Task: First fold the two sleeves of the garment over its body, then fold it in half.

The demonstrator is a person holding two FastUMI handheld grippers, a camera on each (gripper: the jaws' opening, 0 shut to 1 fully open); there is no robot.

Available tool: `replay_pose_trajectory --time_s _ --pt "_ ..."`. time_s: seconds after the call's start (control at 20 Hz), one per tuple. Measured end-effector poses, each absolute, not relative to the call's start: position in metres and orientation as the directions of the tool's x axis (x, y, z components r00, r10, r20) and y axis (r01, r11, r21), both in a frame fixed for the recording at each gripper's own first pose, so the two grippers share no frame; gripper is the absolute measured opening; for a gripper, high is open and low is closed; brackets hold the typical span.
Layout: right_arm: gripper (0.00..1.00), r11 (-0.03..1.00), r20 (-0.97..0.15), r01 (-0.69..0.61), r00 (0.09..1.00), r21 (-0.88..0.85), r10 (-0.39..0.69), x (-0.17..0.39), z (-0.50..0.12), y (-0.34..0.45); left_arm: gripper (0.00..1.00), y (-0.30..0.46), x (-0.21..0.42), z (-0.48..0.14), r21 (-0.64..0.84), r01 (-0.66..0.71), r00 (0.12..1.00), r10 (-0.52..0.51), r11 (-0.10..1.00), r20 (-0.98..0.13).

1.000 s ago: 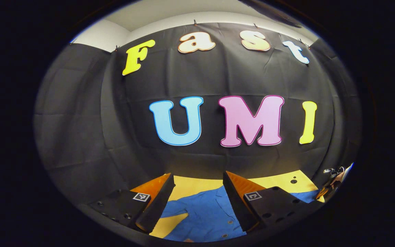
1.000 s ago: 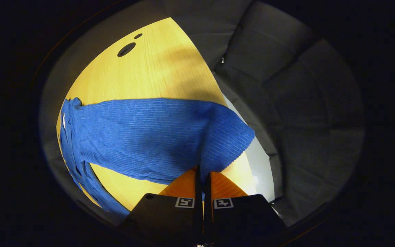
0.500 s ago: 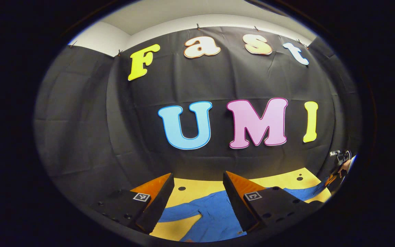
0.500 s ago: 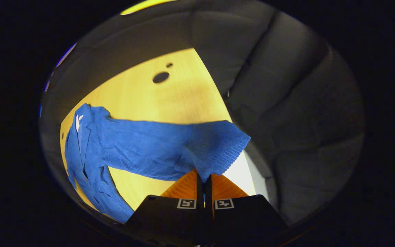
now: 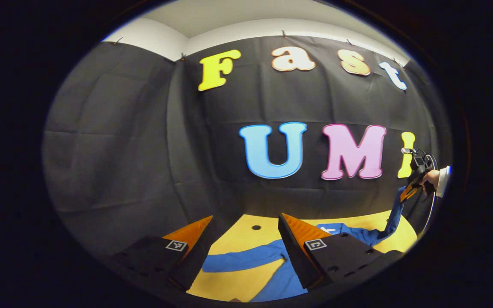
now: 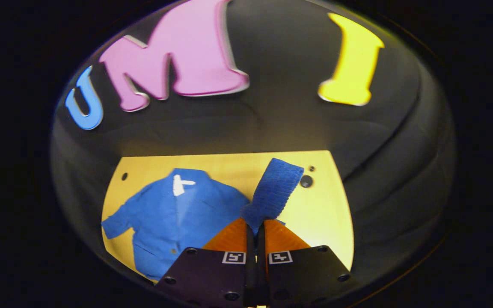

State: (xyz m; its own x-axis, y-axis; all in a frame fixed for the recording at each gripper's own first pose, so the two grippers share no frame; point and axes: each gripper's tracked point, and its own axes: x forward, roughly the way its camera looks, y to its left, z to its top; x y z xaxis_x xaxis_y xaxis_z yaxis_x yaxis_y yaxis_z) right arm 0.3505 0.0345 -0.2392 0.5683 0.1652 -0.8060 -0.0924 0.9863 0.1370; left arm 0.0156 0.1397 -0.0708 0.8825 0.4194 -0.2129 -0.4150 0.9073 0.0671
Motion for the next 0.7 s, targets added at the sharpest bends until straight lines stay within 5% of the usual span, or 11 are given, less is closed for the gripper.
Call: replay_pose_trajectory --time_s 0.3,0.7 --pt "0.05 0.927 -0.815 -0.332 0.48 0.173 0.324 0.338 -0.287 0.252 0.82 0.22 -0.054 -0.093 0.133 -0.578 0.768 0.592 0.805 -0.244" --pt "0.05 0.908 -0.903 -0.265 0.197 0.326 0.382 0.294 -0.41 0.386 0.82 0.246 -0.107 -0.124 0.152 -0.681 0.647 0.686 0.716 -0.333"
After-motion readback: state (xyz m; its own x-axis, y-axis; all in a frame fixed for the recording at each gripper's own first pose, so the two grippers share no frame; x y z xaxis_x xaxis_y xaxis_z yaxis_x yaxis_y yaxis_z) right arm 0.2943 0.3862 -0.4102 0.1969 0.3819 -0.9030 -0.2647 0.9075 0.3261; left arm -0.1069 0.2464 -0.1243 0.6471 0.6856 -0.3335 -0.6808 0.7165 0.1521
